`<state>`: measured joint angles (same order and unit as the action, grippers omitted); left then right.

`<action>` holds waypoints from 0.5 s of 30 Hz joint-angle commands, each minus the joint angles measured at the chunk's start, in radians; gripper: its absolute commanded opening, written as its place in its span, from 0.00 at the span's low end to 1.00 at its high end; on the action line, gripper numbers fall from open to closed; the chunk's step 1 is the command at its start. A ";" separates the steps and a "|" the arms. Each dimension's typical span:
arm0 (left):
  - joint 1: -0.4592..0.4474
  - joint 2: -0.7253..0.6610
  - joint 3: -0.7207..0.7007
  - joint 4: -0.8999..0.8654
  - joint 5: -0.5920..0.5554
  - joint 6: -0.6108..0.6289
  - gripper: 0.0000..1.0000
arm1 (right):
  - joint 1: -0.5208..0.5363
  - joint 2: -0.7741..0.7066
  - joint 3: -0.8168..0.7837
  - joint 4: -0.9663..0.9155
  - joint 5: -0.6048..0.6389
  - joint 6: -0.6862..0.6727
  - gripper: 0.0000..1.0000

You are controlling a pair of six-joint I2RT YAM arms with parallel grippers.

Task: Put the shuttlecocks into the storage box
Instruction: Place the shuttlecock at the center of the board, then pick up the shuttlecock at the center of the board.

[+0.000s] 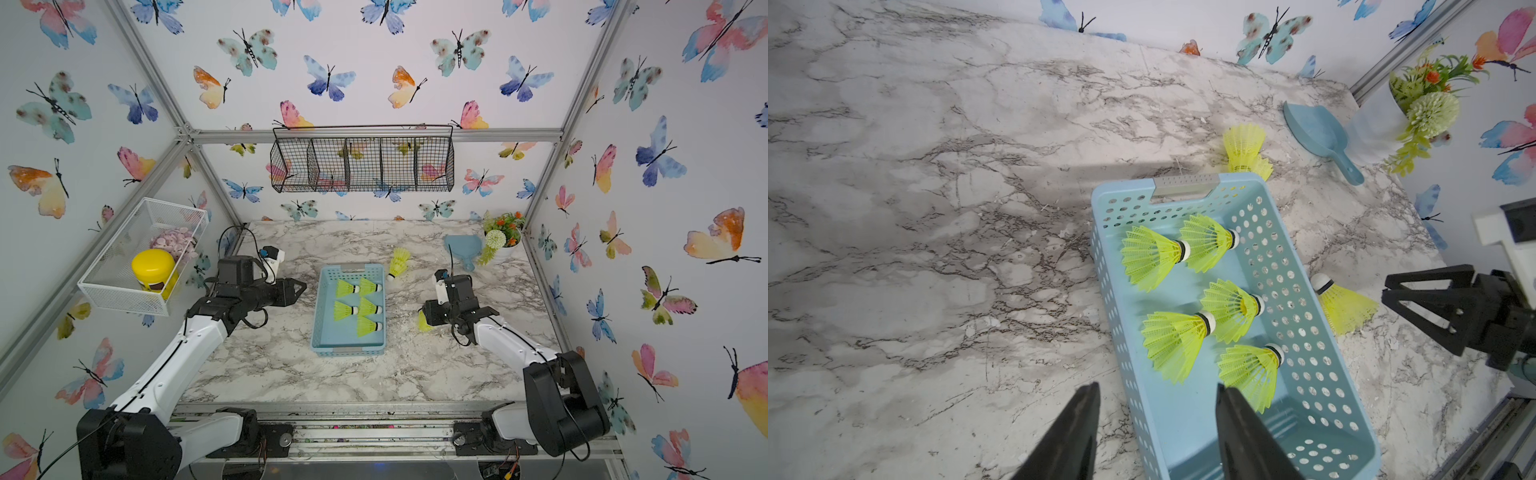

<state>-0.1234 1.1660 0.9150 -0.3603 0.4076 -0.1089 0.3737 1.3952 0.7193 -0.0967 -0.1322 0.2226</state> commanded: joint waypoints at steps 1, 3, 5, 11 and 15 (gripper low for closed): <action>0.010 -0.005 -0.003 -0.001 0.024 0.000 0.50 | -0.002 0.047 0.022 -0.006 0.110 0.053 0.49; 0.010 -0.004 -0.003 0.000 0.025 0.000 0.50 | -0.002 0.067 0.022 0.006 0.147 0.076 0.45; 0.010 -0.004 -0.002 0.000 0.025 -0.001 0.50 | -0.002 0.092 0.030 0.002 0.178 0.092 0.44; 0.011 -0.002 -0.001 -0.002 0.022 0.003 0.50 | -0.002 0.170 0.076 -0.059 0.082 0.054 0.42; 0.012 -0.001 -0.002 -0.002 0.026 0.003 0.50 | -0.002 0.195 0.087 -0.087 -0.020 0.017 0.41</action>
<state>-0.1184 1.1660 0.9150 -0.3603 0.4137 -0.1089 0.3725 1.5734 0.7837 -0.1310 -0.0700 0.2714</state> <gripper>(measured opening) 0.500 0.413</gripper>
